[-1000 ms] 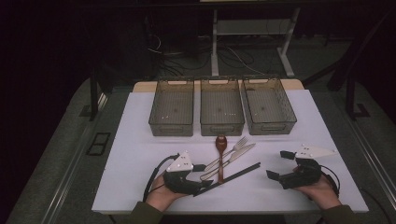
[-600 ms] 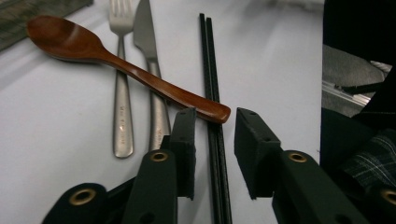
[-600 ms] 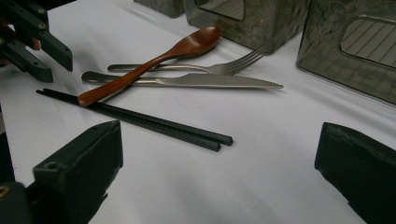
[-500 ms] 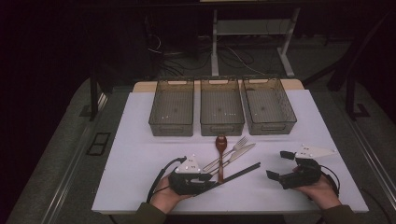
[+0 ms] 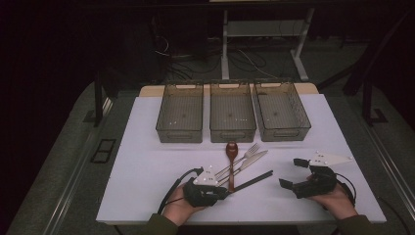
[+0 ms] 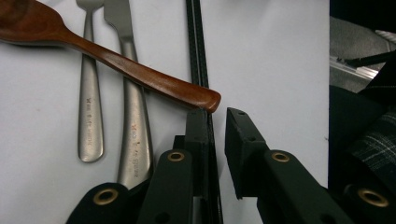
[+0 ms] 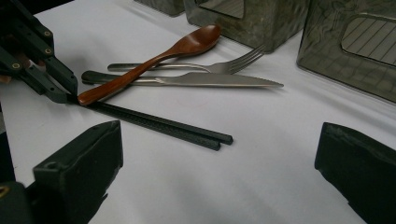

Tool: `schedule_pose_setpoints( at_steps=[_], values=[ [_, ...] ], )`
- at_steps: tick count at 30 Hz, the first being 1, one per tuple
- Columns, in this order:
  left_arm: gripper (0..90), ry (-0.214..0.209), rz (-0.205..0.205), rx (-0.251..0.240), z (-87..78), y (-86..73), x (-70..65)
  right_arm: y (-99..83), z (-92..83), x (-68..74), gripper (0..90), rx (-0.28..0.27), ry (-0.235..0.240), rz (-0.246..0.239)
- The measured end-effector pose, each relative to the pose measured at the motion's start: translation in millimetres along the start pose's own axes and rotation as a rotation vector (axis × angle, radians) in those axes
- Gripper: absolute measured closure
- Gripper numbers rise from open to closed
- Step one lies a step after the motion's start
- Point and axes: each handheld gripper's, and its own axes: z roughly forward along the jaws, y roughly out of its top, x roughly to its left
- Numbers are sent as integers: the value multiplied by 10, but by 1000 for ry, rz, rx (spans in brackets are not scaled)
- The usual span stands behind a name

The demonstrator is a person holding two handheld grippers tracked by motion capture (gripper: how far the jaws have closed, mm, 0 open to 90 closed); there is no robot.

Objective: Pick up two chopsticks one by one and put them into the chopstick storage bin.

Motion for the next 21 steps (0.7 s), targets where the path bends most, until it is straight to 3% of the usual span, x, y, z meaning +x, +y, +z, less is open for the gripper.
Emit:
schedule_pose_setpoints(
  at_steps=[21],
  values=[
    [811,1,20,6,46,16,-40,-1,1,3,5,2,2,2]
  ],
)
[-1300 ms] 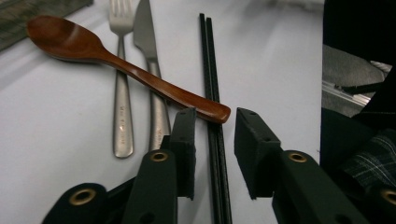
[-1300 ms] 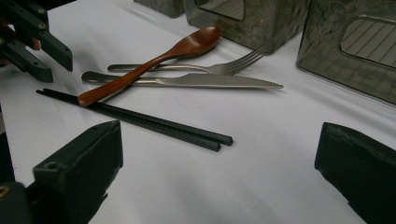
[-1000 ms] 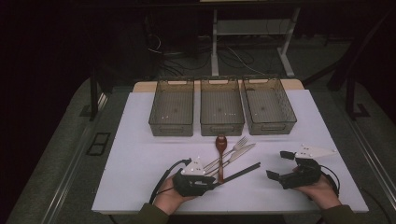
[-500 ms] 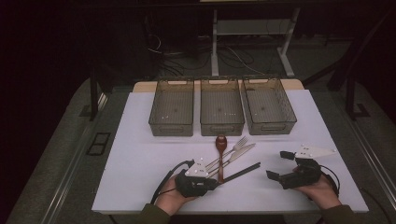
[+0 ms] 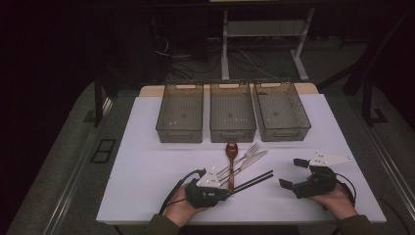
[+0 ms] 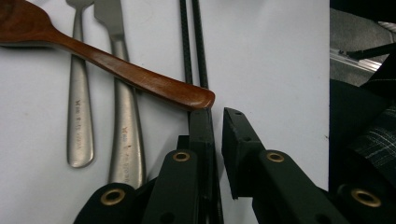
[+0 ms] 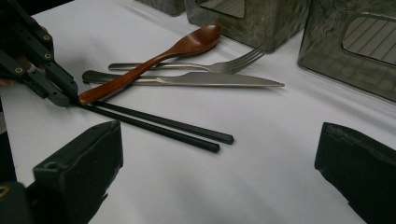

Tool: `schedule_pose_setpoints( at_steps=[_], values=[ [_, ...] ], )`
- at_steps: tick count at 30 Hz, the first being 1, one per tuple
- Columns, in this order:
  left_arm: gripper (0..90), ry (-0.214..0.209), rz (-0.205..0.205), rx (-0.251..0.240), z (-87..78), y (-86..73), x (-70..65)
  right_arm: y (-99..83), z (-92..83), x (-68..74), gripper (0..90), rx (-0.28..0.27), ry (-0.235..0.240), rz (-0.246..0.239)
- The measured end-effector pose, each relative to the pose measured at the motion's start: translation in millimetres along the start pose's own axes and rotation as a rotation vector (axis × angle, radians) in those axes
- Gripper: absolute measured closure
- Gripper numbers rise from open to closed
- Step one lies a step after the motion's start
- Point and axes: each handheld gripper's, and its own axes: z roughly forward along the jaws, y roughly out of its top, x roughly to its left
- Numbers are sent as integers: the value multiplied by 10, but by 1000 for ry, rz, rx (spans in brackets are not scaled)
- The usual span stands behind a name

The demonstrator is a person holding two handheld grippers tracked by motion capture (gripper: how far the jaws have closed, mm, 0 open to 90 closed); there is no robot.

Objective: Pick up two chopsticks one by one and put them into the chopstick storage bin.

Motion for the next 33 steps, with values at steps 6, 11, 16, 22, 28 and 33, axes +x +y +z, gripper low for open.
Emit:
schedule_pose_setpoints(
  at_steps=[6,11,16,22,28,33],
  values=[
    [810,-5,15,19,44,10,-34,0,0,0,5,1,1,-1],
    [804,-6,9,18,70,30,-66,0,2,0,5,1,0,0],
    [809,-10,3,14,92,44,-63,0,2,0,5,1,0,-1],
    [844,-12,7,25,97,53,-67,0,3,2,5,1,2,0],
    [851,-36,3,35,83,53,-61,0,-1,0,5,1,2,0],
    [853,-38,19,43,58,52,-48,0,-3,-1,5,0,2,0]
  ],
)
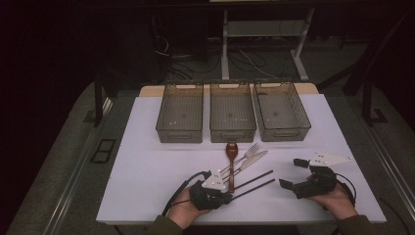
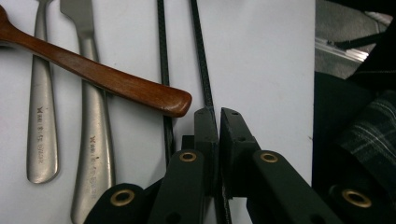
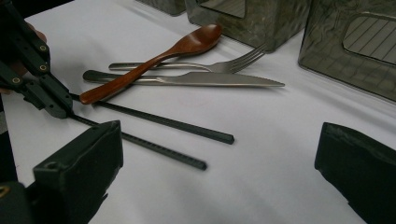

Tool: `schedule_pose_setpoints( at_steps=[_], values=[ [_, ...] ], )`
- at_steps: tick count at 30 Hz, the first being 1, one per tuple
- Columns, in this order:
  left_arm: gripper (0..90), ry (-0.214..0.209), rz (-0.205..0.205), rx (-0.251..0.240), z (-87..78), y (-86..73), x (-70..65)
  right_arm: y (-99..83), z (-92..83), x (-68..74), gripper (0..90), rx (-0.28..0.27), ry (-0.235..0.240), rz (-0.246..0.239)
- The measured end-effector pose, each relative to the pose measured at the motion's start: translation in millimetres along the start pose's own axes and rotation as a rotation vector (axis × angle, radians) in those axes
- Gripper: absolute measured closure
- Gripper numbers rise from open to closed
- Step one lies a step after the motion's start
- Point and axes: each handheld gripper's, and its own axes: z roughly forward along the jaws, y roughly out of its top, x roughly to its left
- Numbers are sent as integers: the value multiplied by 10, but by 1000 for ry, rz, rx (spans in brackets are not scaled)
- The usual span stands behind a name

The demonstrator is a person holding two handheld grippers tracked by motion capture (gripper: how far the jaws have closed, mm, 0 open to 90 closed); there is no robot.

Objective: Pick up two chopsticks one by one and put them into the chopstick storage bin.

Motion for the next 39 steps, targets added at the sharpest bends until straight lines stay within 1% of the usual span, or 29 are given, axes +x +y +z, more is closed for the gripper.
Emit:
schedule_pose_setpoints(
  at_steps=[2,4,7,9,10,12,14,15,16,17,18,20,23,25,26,27,28,29,34,37,38,39],
  values=[
    [850,-1,-18,0,-8,-16,2,1,-4,-2,5,-2,1,0],
    [845,3,-22,-2,-5,-19,-6,0,0,-3,5,-1,0,-1],
    [845,20,-13,-6,3,-24,-30,0,0,1,5,0,1,0],
    [856,27,-5,2,-1,-21,-42,0,2,2,5,1,1,-1],
    [858,37,2,0,6,-11,-57,0,2,2,5,1,1,-1],
    [859,39,9,4,2,-4,-63,1,-3,2,5,0,1,1],
    [859,33,13,10,-4,2,-62,1,-6,-1,5,-3,1,0],
    [859,33,18,7,-10,7,-66,1,-6,-1,5,-3,1,0],
    [859,23,14,-4,-31,20,-83,1,-7,-5,5,-3,1,-1],
    [859,14,27,-8,-57,31,-81,0,-7,-6,5,-4,1,-1],
    [859,14,27,-8,-57,31,-81,0,-8,-8,5,-6,-2,-4],
    [859,8,13,-31,-101,40,-77,2,-17,-6,5,-11,-5,2],
    [859,5,18,-31,-145,40,-49,3,-23,-10,6,-14,-6,2],
    [859,2,3,-53,-194,47,-31,3,-22,-11,6,-15,-7,1],
    [859,2,3,-53,-194,47,-31,3,-22,-11,6,-15,-7,1],
    [859,3,-4,-72,-245,60,-9,3,-21,-10,6,-15,-8,3],
    [859,3,-4,-72,-245,60,-9,3,-21,-10,6,-15,-8,3],
    [859,2,-13,-81,-269,64,2,3,-22,-12,5,-17,-8,2],
    [859,1,-43,-124,-377,67,81,3,-23,-13,6,-19,-7,3],
    [858,3,-56,-142,-449,72,135,2,-21,-11,5,-18,-5,2],
    [858,3,-56,-142,-449,72,135,2,-21,-11,5,-18,-5,2],
    [858,10,-64,-151,-486,75,167,0,-20,-12,5,-19,-4,4]
  ],
)
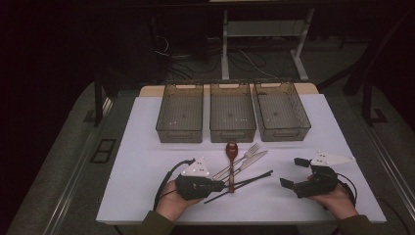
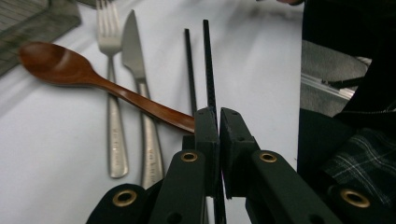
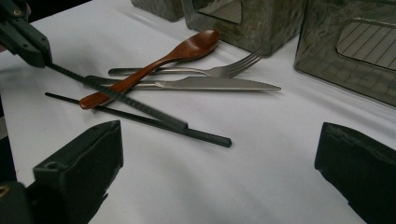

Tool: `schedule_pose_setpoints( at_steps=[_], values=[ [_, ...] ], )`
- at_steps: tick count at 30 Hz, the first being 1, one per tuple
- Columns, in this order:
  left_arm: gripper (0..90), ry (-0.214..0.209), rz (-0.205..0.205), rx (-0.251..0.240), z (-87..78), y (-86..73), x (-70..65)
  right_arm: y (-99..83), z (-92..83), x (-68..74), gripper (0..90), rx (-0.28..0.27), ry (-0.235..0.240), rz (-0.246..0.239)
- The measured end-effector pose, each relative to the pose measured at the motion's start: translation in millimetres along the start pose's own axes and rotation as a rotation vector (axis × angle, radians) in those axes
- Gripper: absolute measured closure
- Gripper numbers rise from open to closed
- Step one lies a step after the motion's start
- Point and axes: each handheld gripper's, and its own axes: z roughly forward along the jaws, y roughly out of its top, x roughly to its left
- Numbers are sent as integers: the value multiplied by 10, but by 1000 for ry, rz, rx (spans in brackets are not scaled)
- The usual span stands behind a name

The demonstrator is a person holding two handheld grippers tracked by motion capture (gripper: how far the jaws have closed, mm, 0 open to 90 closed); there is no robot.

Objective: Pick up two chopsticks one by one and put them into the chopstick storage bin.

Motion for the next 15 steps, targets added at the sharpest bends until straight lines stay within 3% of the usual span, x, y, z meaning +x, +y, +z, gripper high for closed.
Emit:
schedule_pose_setpoints(
  at_steps=[15],
  values=[
    [858,79,-12,-53,-235,61,182,-27,57,1,5,3,-9,-10]
  ],
)
